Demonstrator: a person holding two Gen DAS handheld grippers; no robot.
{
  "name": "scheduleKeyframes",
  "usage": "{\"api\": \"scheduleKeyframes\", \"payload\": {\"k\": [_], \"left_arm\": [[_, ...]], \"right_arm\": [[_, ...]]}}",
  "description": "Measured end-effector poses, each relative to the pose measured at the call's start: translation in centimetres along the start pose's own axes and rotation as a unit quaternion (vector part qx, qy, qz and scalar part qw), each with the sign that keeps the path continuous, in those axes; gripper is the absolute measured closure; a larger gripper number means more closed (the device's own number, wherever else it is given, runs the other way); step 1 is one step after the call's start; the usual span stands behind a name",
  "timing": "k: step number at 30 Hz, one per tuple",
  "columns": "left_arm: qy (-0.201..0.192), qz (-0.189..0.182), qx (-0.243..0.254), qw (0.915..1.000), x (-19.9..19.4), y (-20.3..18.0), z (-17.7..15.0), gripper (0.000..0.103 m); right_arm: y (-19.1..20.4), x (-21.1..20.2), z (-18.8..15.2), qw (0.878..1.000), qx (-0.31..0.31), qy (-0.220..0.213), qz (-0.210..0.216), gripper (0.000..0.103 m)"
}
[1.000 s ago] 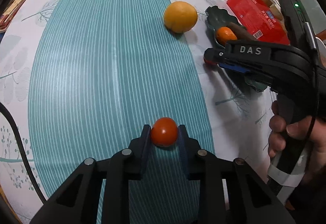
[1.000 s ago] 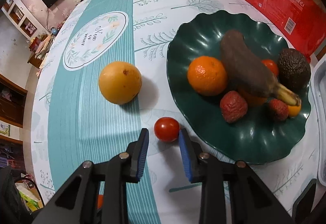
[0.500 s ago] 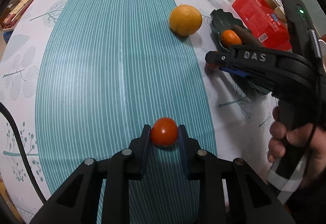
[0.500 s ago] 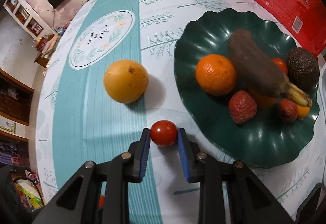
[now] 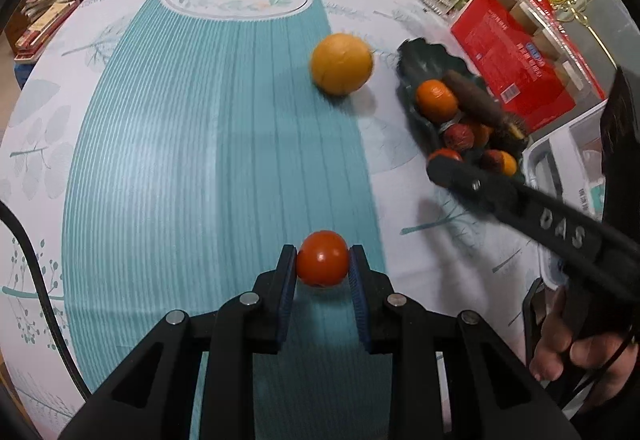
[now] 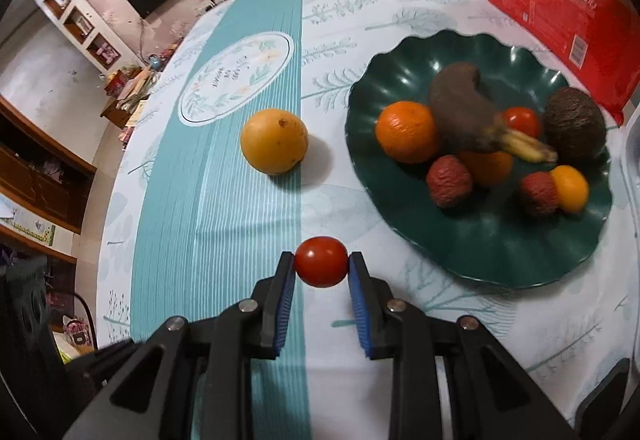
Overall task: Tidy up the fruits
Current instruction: 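Carry both cherry tomatoes onto the green plate and open both tools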
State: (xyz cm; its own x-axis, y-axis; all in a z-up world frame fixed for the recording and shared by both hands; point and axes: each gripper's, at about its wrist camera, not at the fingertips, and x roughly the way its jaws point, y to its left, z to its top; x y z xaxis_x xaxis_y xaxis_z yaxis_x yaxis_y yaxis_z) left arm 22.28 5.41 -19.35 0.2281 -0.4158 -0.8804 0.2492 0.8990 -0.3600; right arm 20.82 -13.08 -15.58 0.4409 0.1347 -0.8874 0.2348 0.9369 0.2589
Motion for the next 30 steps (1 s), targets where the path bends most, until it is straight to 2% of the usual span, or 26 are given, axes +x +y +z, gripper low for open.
{"api": "scheduleKeyframes", "payload": {"k": [13, 18, 24, 30], "left_arm": [[-0.066, 0.002, -0.012, 0.9978, -1.3, -7.4, 1.1, 0.079], [-0.085, -0.007, -0.012, 0.9963, -1.0, -10.5, 1.8, 0.079], [-0.098, -0.009, -0.007, 0.9951, -0.1, -13.3, 3.0, 0.079], [-0.089, -0.009, -0.005, 0.9959, 1.5, -14.9, 3.9, 0.079]], "right_arm": [[-4.7, -5.6, -1.7, 0.995, -0.086, -0.048, 0.018, 0.076], [-7.1, -7.4, -1.7, 0.991, -0.111, -0.071, 0.011, 0.076], [-10.0, -8.3, -1.0, 0.989, -0.116, -0.087, 0.004, 0.076], [-11.8, -7.6, -0.4, 0.99, -0.114, -0.082, 0.002, 0.076]]}}
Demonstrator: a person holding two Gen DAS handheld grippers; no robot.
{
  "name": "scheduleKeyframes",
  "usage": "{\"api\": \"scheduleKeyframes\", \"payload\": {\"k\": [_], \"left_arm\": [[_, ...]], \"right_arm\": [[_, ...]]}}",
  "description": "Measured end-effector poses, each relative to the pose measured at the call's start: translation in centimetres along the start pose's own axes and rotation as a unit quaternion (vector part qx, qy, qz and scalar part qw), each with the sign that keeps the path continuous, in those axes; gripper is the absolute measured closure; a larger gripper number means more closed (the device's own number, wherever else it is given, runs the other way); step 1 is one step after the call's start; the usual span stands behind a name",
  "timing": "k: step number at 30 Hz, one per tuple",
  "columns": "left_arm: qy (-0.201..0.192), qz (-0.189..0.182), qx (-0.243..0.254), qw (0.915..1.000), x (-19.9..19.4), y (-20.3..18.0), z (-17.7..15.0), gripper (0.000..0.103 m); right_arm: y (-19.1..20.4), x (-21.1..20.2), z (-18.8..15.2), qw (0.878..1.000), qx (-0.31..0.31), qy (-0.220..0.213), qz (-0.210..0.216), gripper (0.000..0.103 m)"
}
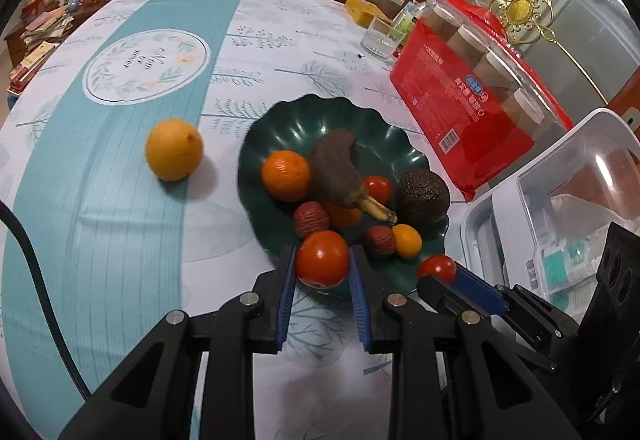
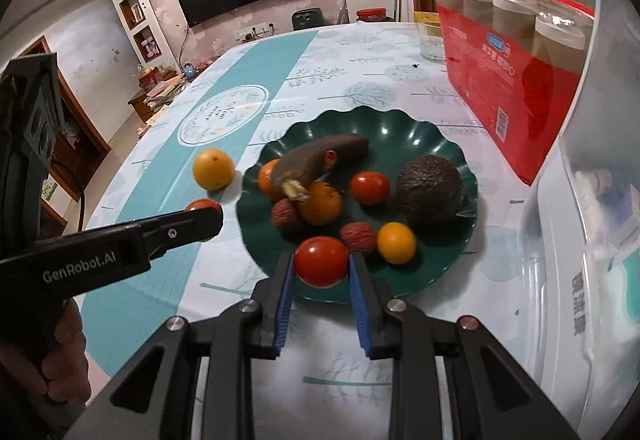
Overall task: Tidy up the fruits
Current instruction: 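Carry both cherry tomatoes onto the green plate and open both tools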
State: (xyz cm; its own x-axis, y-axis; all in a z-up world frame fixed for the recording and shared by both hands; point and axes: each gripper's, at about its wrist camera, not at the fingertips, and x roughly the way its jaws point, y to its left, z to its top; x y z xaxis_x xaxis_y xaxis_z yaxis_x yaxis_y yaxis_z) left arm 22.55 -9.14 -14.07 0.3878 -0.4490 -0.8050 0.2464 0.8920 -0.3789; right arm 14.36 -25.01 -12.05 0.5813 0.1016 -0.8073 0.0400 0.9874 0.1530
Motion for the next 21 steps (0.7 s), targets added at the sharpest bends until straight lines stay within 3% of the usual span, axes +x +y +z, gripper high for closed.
{"api": "scheduleKeyframes", "payload": {"k": [14, 18, 21], "left_arm": [[0.034, -0.007, -0.018, 0.9992, 3.5, -0.4, 0.5, 0.078], [0.03, 0.006, -0.027, 0.9992, 2.7, 0.1, 0.6, 0.063], [0.04, 0.033, -0.03, 0.9982, 2.1, 0.9, 0.7, 0.059]], "right_arm": [[-1.9, 2.6, 0.0, 0.999, 0.015, 0.032, -0.001, 0.076], [-1.7, 2.5, -0.1, 0.999, 0.018, 0.036, -0.006, 0.069], [-1.4, 2.1, -0.2, 0.999, 0.017, 0.028, -0.018, 0.062]]}}
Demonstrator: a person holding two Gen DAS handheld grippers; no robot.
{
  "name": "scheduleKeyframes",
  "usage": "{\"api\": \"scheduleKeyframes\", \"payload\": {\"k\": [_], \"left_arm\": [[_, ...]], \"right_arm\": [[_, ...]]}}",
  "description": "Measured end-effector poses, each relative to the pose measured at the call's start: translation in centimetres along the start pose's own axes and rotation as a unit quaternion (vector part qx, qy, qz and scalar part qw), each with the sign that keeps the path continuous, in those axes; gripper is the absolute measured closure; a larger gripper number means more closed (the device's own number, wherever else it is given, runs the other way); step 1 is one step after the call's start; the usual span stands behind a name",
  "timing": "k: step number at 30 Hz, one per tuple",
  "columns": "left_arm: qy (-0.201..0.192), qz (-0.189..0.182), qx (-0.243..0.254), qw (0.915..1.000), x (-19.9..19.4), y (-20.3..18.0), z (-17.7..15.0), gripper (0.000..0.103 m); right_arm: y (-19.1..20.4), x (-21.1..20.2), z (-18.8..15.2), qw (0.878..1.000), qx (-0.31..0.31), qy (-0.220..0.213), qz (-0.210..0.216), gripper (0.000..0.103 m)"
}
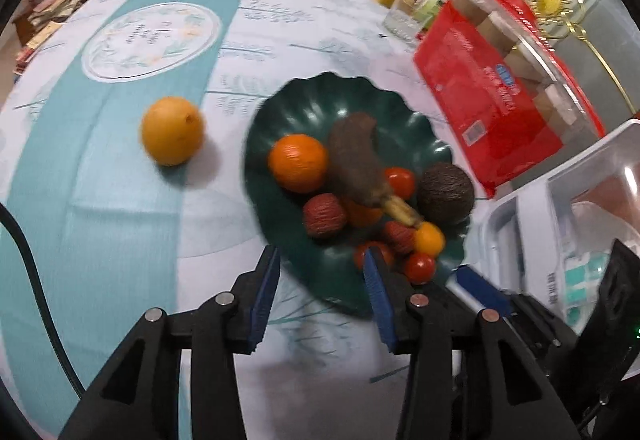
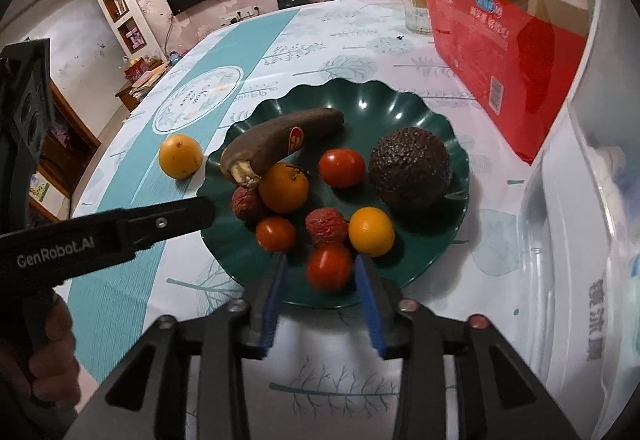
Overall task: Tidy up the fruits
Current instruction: 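Carry both cherry tomatoes onto the green plate and open both tools, then move the left tool to the large orange and grasp it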
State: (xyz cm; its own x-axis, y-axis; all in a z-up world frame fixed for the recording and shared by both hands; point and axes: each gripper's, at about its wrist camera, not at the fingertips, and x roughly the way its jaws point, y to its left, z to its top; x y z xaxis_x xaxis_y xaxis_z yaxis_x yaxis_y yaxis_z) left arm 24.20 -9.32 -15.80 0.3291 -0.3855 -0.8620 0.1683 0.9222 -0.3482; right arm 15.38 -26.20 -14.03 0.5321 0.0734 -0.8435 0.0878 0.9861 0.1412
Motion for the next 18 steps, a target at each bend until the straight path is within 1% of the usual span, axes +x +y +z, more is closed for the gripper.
{"api": "scheduleKeyframes", "payload": {"k": [1, 3, 8, 9, 12, 18], "left_arm": [[0.001, 0.004, -0.006, 1.0, -0.2, 0.4, 0.0, 0.054], [0.006, 0.013, -0.02, 0.9997, -0.7, 1.5, 0.0, 0.049], [0.016, 0.035, -0.038, 0.9985, -2.0, 4.0, 0.6, 0.045], [0.018, 0.039, -0.039, 0.9984, -2.4, 4.6, 0.8, 0.045], [0.021, 0.045, -0.034, 0.9982, -3.2, 5.8, 1.8, 0.039], [0.031, 0.056, -0.012, 0.9979, -4.1, 7.6, 4.2, 0.035]], "right_arm": [[0.1, -0.2, 0.0, 1.0, 0.0, -0.003, -0.002, 0.061], [0.4, -0.6, -0.2, 1.0, -0.002, -0.006, -0.004, 0.06], [1.5, -1.2, -0.7, 1.0, -0.007, -0.008, -0.003, 0.059], [1.9, -1.2, -0.9, 1.0, -0.009, -0.006, -0.003, 0.059], [2.9, -1.2, -1.3, 1.0, -0.013, -0.001, 0.005, 0.059], [5.4, -0.7, -2.1, 1.0, -0.012, 0.014, 0.002, 0.058]]}}
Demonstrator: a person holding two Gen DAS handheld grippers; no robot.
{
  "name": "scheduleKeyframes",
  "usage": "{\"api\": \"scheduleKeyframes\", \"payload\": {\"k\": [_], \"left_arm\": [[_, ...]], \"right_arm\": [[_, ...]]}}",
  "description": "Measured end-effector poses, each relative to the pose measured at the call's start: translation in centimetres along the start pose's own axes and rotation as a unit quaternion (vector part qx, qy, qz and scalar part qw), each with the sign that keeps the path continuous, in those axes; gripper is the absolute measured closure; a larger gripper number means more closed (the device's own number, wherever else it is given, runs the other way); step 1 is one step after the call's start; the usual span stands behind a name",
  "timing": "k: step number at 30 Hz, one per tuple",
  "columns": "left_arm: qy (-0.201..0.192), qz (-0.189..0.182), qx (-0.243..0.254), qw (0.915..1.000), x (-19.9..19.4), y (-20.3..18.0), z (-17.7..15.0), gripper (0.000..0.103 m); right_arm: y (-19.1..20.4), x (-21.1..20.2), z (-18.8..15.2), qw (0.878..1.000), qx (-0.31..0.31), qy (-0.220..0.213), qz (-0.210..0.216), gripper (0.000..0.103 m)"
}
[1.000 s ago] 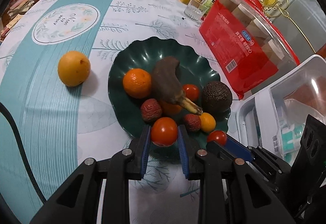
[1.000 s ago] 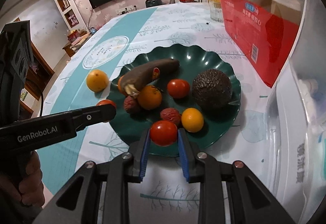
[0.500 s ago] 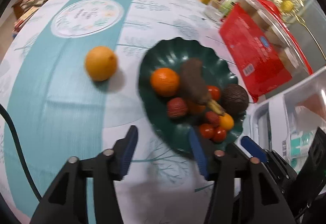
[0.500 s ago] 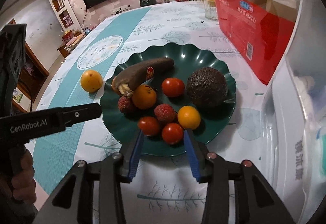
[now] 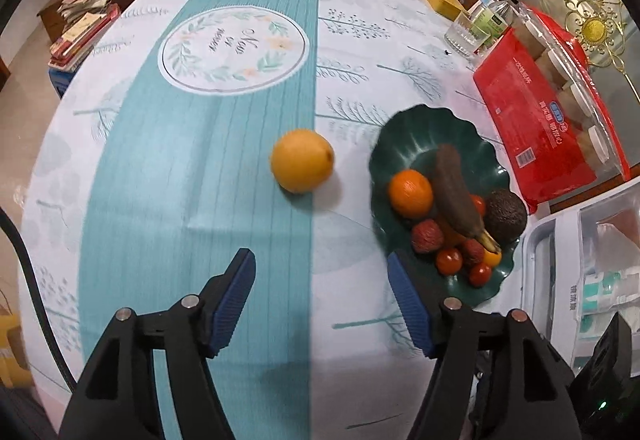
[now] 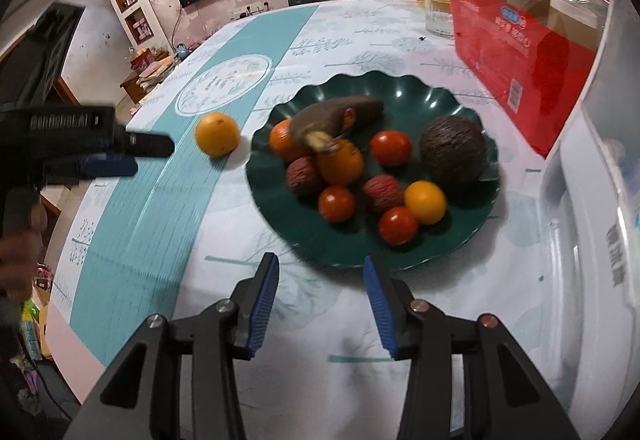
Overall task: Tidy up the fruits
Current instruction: 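Move the left tool to the large orange and grasp it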
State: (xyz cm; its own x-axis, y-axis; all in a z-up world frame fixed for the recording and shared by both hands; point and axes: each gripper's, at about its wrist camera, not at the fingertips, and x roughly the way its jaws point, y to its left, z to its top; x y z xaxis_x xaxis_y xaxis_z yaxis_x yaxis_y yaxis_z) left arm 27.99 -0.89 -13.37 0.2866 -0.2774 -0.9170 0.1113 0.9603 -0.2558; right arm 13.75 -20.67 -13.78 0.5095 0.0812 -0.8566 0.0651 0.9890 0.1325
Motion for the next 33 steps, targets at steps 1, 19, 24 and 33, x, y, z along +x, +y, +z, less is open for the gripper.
{"api": "scheduleKeyframes", "payload": {"k": [1, 19, 24, 33], "left_arm": [[0.001, -0.001, 0.004, 1.0, 0.0, 0.3, 0.4, 0.034], [-0.006, -0.069, -0.002, 0.9976, 6.4, 4.7, 5.5, 0.024], [-0.001, -0.096, -0.014, 0.9952, 8.3, 5.3, 6.1, 0.024], [0.017, -0.102, -0.003, 0.9947, 10.1, 4.5, 6.4, 0.026]], "right_arm": [[0.3, 0.1, 0.0, 1.0, 0.0, 0.001, -0.001, 0.058], [6.2, 3.0, -1.8, 0.998, 0.002, 0.021, -0.062, 0.044], [6.9, 3.5, -2.0, 0.996, 0.001, 0.028, -0.083, 0.044], [6.3, 3.1, -2.1, 0.993, 0.029, 0.032, -0.112, 0.044]]}}
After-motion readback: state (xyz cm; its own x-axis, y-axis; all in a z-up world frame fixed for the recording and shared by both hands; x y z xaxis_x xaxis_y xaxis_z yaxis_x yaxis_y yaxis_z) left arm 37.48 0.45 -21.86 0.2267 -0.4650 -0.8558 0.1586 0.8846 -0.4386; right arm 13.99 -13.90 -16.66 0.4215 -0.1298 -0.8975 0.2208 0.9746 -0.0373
